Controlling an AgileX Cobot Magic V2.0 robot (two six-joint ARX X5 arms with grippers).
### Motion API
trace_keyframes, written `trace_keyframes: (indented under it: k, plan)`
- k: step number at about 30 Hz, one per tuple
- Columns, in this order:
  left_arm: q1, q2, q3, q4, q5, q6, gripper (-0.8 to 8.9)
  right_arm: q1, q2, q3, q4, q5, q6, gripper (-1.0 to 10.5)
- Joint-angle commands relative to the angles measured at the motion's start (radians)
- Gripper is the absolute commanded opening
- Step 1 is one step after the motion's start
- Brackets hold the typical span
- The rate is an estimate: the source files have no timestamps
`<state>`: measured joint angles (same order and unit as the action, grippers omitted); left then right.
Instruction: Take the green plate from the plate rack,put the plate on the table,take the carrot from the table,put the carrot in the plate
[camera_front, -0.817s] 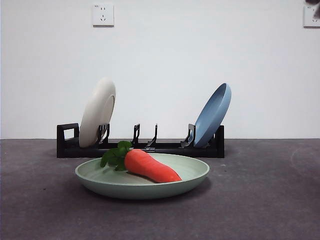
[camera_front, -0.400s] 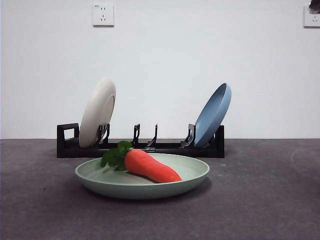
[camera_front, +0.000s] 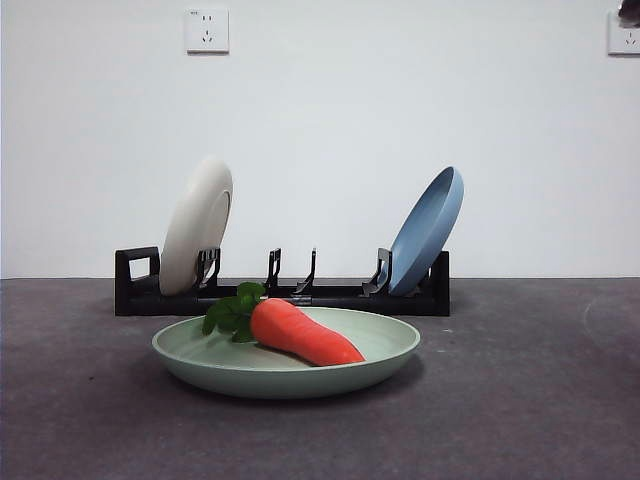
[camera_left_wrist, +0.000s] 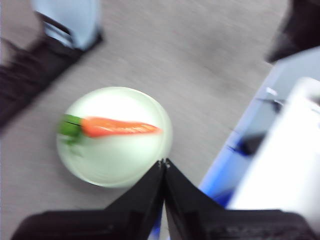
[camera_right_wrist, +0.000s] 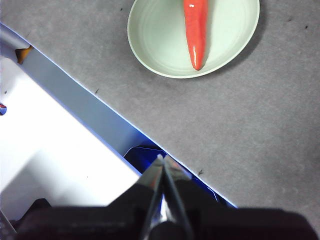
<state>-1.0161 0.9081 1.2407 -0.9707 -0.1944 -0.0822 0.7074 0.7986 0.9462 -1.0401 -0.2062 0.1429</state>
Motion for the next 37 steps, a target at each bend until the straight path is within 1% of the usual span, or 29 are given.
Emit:
trace_keyframes:
  k: [1,3,5,6,9,12,15,18,22,27,29,37]
  plan:
    - [0.107,-0.041,-0.008,0.118,-0.002,0.084,-0.04,0.002,-0.003,-0.004,0.006,0.003,0.006,0.0]
    - [0.209,-0.079,-0.027,0.231,0.040,0.143,-0.04,0.002,-0.003,-0.004,0.006,0.003,0.006,0.0]
    - [0.307,-0.124,-0.061,0.336,0.098,0.183,-0.04,0.002,-0.003,-0.004,0.006,0.003,0.006,0.0]
    - [0.376,-0.159,-0.094,0.414,0.137,0.196,-0.04,0.002,-0.003,-0.004,0.006,0.003,0.006,0.0]
    - [0.530,-0.251,-0.199,0.581,0.203,0.199,-0.04,0.002,-0.003,-0.004,0.006,0.003,0.006,0.0]
    - [0.665,-0.368,-0.350,0.734,0.203,0.199,-0.04,0.002,-0.003,-0.004,0.006,0.003,0.006,0.0]
    - [0.764,-0.483,-0.515,0.848,0.202,0.199,-0.04,0.002,-0.003,-0.004,0.006,0.003,0.006,0.0]
    - [0.842,-0.587,-0.676,0.908,0.200,0.199,-0.04,0.002,-0.003,-0.004,0.006,0.003,0.006,0.0]
    - [0.924,-0.698,-0.850,0.913,0.200,0.192,-0.04,0.002,-0.003,-0.004,0.006,0.003,0.006,0.0]
    - [0.996,-0.794,-1.020,0.911,0.201,0.147,-0.04,0.002,-0.003,-0.004,0.006,0.003,0.006,0.0]
    - [1.008,-0.815,-1.064,0.911,0.200,0.134,-0.04,0.002,-0.003,-0.004,0.006,0.003,0.006,0.0]
    - [1.032,-0.854,-1.187,0.909,0.198,0.134,-0.04,0.002,-0.003,-0.004,0.006,0.003,0.006,0.0]
